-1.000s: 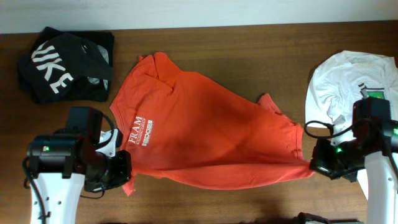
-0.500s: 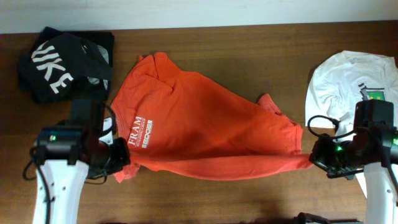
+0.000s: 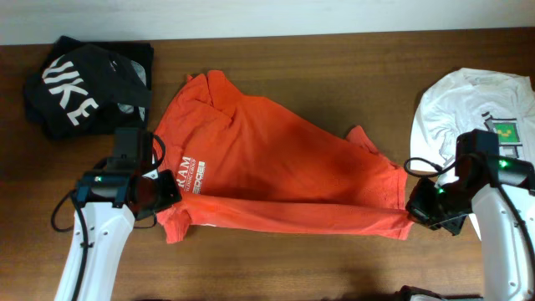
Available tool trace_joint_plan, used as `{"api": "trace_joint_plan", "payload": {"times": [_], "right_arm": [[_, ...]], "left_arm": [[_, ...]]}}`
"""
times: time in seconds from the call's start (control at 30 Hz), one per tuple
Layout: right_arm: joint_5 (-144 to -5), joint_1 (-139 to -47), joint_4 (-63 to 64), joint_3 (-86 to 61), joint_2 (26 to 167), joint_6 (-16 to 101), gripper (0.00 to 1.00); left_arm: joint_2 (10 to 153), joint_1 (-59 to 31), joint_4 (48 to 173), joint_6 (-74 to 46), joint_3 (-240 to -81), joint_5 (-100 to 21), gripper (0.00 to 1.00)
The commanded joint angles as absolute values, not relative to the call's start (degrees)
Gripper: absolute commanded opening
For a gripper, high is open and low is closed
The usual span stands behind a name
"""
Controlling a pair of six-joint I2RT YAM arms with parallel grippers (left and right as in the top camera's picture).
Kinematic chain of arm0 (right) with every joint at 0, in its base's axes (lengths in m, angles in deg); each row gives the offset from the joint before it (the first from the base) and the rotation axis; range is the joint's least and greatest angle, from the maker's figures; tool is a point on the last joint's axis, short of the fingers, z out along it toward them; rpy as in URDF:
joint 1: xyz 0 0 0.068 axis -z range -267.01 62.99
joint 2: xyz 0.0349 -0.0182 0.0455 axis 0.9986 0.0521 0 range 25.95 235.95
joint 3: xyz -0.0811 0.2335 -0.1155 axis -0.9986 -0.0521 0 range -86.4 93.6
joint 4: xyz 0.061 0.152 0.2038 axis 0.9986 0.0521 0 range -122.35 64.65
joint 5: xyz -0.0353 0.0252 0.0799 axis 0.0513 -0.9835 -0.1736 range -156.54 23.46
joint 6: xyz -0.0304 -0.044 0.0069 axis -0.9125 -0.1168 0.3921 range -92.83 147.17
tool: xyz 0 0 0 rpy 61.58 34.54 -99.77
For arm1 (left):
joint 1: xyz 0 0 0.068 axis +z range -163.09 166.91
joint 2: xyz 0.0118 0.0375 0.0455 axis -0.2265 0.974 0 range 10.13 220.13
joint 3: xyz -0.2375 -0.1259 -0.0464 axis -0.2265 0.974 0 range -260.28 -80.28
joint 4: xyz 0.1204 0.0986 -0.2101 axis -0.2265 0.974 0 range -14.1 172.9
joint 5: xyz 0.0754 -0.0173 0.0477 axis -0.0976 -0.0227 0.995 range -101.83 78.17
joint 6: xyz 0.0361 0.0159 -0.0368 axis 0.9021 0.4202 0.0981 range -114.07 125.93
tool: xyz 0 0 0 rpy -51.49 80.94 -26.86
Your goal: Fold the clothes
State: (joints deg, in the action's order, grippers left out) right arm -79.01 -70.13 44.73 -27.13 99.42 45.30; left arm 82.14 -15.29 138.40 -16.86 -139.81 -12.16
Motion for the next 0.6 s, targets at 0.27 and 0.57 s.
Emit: {"api": "trace_joint_plan", "payload": {"times": [0.27,0.57], "right_arm": [[-78.9,-70.1,31.5,-32.2,99.4,47.6,0.05],[-78.9,-70.2,21.7,-32.2,103.3,47.6,0.05]], "left_arm": [[93.1,-15.3,132.5,-18.1,-139.5,-10.3,0.01],[99.3,-15.3,122.1,-18.1,-139.5,-10.4,0.08]]}}
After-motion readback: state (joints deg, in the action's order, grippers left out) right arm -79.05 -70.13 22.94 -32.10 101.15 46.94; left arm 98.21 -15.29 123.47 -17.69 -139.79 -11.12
